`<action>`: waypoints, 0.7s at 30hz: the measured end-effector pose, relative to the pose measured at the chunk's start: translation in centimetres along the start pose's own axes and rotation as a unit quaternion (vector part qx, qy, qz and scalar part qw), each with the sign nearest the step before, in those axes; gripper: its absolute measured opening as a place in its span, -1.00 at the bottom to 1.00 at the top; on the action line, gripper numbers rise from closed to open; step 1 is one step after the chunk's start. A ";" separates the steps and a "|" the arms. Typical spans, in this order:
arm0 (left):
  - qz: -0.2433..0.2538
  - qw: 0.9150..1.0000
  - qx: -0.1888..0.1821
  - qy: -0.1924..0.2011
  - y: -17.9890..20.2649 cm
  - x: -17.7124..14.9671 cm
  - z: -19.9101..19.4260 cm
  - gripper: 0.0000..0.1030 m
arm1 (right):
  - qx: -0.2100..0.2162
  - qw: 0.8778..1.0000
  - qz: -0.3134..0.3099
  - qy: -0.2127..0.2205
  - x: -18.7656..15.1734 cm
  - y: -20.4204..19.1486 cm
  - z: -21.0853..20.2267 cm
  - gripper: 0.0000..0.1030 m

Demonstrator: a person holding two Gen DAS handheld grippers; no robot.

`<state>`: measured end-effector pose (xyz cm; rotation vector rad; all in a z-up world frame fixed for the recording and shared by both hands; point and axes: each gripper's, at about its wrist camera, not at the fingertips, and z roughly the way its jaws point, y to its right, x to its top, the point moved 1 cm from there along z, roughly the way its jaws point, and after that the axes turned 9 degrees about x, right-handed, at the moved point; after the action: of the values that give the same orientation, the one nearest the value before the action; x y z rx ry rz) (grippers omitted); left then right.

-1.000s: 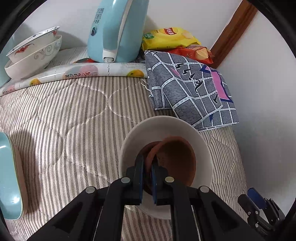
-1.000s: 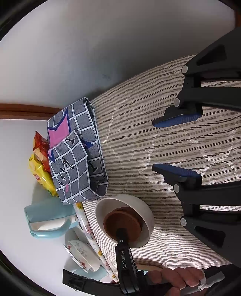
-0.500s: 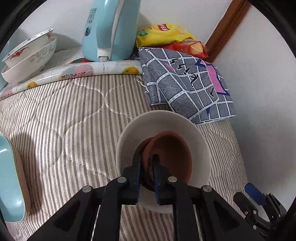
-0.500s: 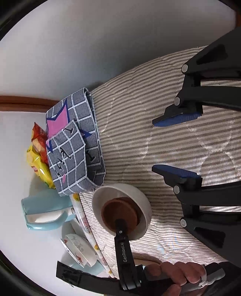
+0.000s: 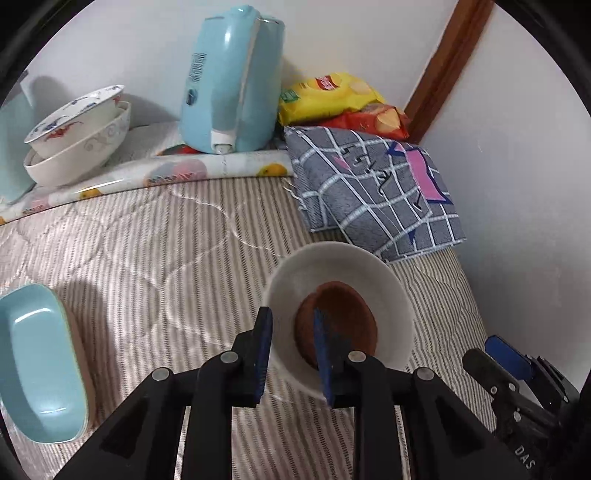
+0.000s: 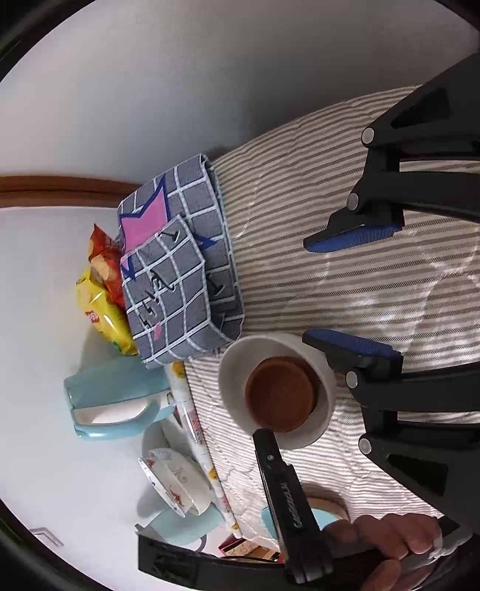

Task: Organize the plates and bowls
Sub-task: 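Lower the left gripper's brown bowl into the white bowl and open the left gripper, then close both grippers on the rim of the white bowl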

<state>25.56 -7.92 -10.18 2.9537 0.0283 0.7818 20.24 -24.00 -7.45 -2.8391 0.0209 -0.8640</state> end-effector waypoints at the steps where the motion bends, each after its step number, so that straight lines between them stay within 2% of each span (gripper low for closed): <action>1: -0.002 1.000 0.003 -0.001 -0.3 0.1 0.0 -0.58 | 0.004 1.000 0.002 -0.001 0.2 -0.1 0.2 -0.16; 8: -0.006 1.000 0.011 -0.015 -1.5 0.3 0.8 -0.58 | 0.023 1.000 0.010 -0.005 1.4 -0.6 1.7 -0.16; 21: 0.002 0.999 0.015 -0.048 -1.4 0.5 3.3 -0.56 | 0.031 0.999 -0.004 -0.035 3.0 -2.0 5.7 -0.17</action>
<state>27.66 -6.78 -12.89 3.0166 0.0290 0.6457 25.81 -21.31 -10.13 -2.8118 -0.0260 -0.7531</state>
